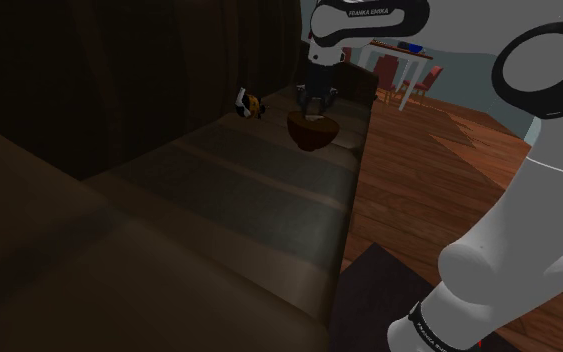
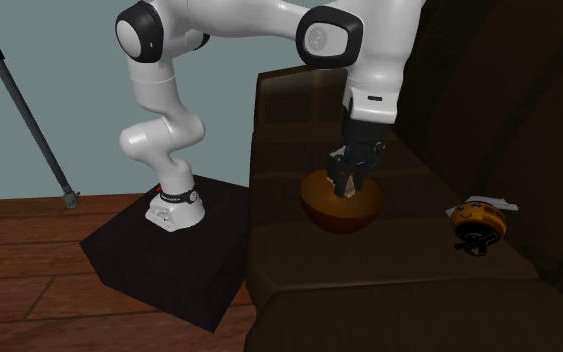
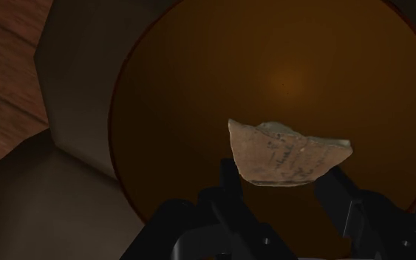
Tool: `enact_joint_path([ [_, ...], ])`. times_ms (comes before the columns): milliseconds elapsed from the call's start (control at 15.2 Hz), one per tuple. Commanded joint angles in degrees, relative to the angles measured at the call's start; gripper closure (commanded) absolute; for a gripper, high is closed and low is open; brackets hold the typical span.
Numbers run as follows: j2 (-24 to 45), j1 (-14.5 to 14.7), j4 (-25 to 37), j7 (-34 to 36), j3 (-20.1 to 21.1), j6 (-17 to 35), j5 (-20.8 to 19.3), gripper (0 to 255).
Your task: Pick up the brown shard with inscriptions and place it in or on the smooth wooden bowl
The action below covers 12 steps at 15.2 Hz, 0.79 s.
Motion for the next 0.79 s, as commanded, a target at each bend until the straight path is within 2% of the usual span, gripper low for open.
enact_joint_path([
  [0,0.0,0.0,0.0,0.0,0.0,0.0,0.0,255],
  [66,0.0,0.0,0.0,0.0,0.0,0.0,0.0,255],
  [132,0.0,0.0,0.0,0.0,0.0,0.0,0.0,0],
  [462,0.0,0.0,0.0,0.0,0.0,0.0,0.0,0],
  [726,1.3,0.8,8.9,0.1,0.4,-7.7,-0.4,0],
])
